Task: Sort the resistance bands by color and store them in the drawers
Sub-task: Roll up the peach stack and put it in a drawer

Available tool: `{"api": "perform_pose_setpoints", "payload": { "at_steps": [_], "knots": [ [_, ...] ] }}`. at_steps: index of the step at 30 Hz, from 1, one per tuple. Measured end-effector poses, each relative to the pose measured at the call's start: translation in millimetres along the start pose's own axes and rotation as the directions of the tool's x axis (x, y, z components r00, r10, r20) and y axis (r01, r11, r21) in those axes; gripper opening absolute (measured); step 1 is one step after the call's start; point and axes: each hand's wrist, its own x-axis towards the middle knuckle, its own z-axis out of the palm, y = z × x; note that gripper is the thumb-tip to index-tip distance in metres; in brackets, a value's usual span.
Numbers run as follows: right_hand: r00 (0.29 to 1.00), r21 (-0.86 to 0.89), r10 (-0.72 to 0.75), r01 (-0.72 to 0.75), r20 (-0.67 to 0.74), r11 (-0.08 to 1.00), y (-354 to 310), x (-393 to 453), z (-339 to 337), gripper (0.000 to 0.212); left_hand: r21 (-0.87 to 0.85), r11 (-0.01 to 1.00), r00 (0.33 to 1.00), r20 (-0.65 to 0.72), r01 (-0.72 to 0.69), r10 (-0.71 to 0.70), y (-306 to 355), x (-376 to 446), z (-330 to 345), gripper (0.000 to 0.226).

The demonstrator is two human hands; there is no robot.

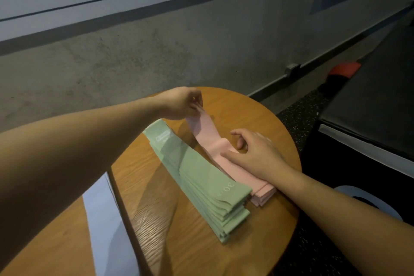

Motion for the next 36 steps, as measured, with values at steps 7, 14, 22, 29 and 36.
{"api": "perform_pose_setpoints", "payload": {
  "at_steps": [7,14,22,29,36],
  "knots": [
    [0.972,0.032,0.081,-0.09,0.219,0.995,-7,4,-14,0.042,-0.076,0.984,0.947,-0.295,-0.16,0.131,12,-55,-23,0.016],
    [0.929,0.422,0.117,-0.268,0.351,0.866,-26,-5,-35,0.042,0.001,0.962,0.838,-0.491,-0.274,0.239,42,-94,-41,0.02],
    [0.978,0.494,0.143,-0.199,0.149,0.846,-35,-25,-36,0.025,-0.028,0.955,0.743,-0.636,-0.294,0.21,62,-123,-59,0.017],
    [0.997,0.34,0.051,-0.065,0.05,0.938,-56,-32,-73,0.02,-0.245,0.951,0.724,-0.689,-0.19,-0.034,19,-161,-60,0.013],
    [0.993,0.194,-0.118,0.114,0.011,0.974,-117,-28,-88,0.019,-0.659,0.745,0.669,-0.601,-0.105,-0.437,-40,-224,-45,0.018]
  ]
}}
